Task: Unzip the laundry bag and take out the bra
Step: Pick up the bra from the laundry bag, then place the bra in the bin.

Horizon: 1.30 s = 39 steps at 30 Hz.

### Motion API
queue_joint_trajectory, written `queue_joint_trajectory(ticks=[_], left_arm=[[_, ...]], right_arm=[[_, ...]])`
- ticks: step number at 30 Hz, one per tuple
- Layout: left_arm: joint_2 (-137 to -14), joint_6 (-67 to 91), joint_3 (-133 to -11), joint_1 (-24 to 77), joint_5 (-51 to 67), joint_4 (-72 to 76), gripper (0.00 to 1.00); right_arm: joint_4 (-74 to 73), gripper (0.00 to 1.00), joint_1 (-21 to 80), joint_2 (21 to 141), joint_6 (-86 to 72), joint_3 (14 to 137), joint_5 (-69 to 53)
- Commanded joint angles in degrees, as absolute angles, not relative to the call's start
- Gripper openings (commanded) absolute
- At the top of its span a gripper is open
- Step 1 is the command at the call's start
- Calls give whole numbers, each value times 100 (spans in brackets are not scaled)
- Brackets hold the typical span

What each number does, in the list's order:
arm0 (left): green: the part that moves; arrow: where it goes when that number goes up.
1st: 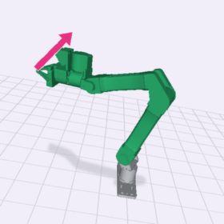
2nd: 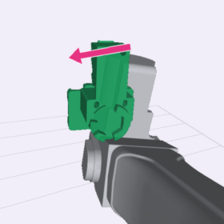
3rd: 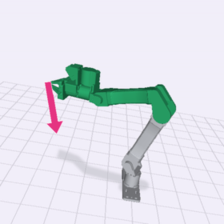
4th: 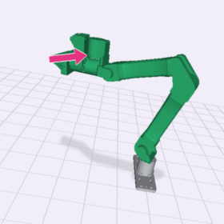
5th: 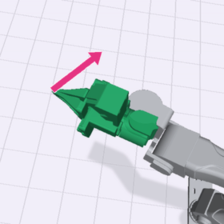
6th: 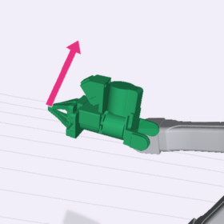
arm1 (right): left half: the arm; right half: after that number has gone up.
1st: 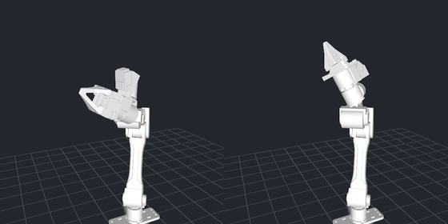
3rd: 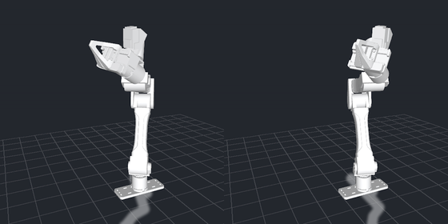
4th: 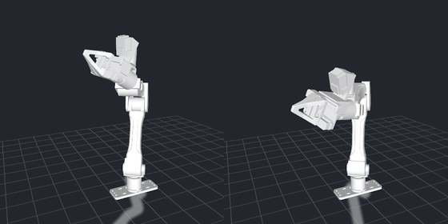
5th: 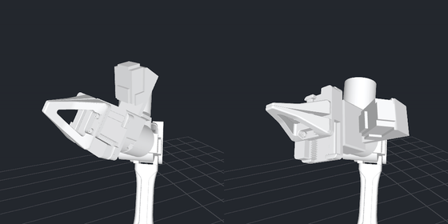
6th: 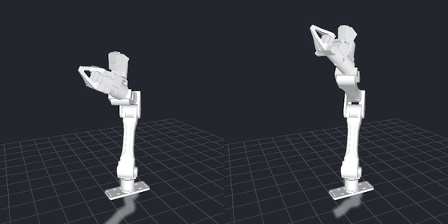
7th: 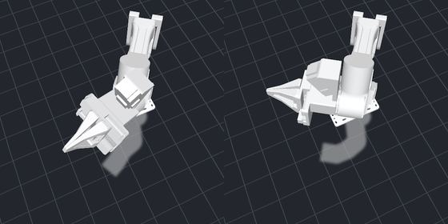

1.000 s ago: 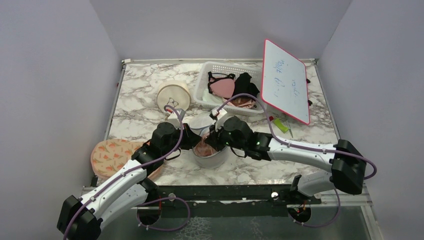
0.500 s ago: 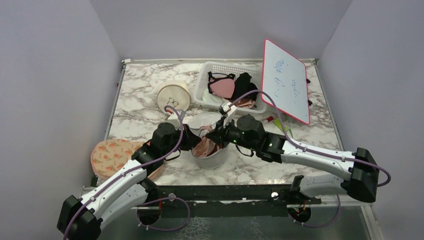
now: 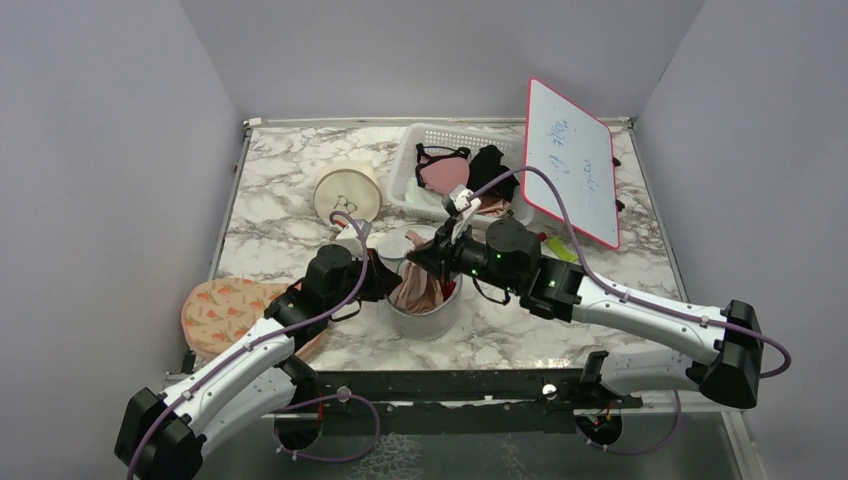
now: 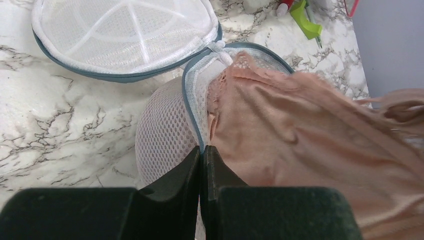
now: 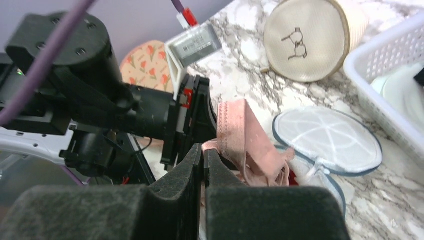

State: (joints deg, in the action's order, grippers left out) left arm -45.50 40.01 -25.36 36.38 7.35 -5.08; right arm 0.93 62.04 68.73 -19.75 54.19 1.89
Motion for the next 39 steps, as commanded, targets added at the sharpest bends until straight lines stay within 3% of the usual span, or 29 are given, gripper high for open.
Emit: queue_joint_trajectory(ticks=[1,14,26,39], left_arm=[[-4579,3913,-2660,3639,687,-496,0],[-4519,3867,-2612,3641,662,-418,0],[-4378,3823,-2571,3642,720,-422,0],[-4278,3849,-2608,3639,782,-430,0]], right_arm=[[297,1,6224,6726,-1775,5855,113],[-250,1,6228,7067,-1274,7522,591],[-338,1,6130,7891,-136,9022,2506],[-538,1,4101,9448,-840,9924,774]])
